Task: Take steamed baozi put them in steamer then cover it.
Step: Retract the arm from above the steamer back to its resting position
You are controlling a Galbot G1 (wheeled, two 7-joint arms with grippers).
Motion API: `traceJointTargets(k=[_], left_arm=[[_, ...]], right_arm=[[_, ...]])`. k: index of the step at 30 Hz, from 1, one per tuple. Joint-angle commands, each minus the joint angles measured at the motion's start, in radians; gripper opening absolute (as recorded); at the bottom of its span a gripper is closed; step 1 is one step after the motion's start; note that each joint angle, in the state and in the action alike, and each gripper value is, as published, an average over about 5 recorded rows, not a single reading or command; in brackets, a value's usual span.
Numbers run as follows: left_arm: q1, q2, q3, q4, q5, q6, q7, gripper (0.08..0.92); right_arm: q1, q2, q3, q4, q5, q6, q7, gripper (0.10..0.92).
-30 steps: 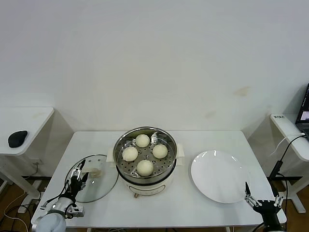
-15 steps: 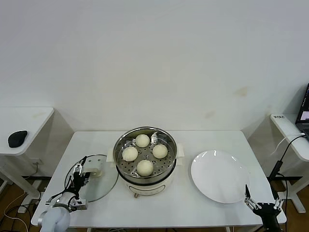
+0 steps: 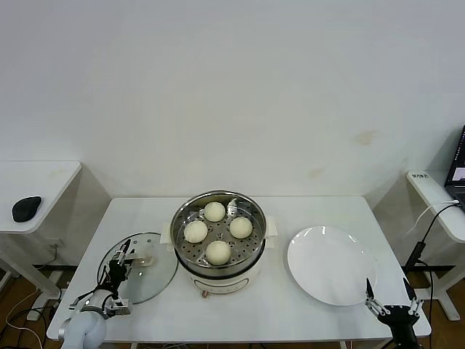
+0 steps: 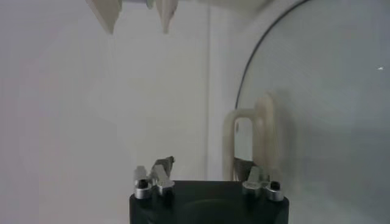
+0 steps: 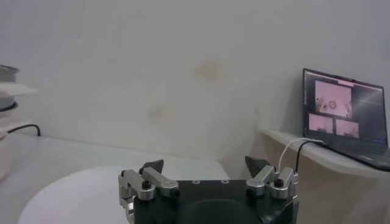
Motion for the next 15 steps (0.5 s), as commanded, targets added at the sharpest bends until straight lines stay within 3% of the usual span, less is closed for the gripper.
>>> traceJointTargets(k=[1,10,15], left_arm=[[-0.009,-0.005,0.001,0.036,-0.005,-0.006,-0.025,0.454],[0.015,-0.005,-0.012,-0.014,-0.047,-0.007,-0.118,0.196],[0.081,0.017,-0.036,-0.146,-0.092,0.037,-0.133,0.147]], right_arm=[[-0.001,-0.001,-0.003,-0.001,-0.007,0.005,0.0,0.823],[-0.004,-0.001,-0.027,0.002,-0.019,0.009,-0.003,0.823],[-0.001,-0.005,-0.039,-0.003,-0.035,0.017,-0.005,0.823]])
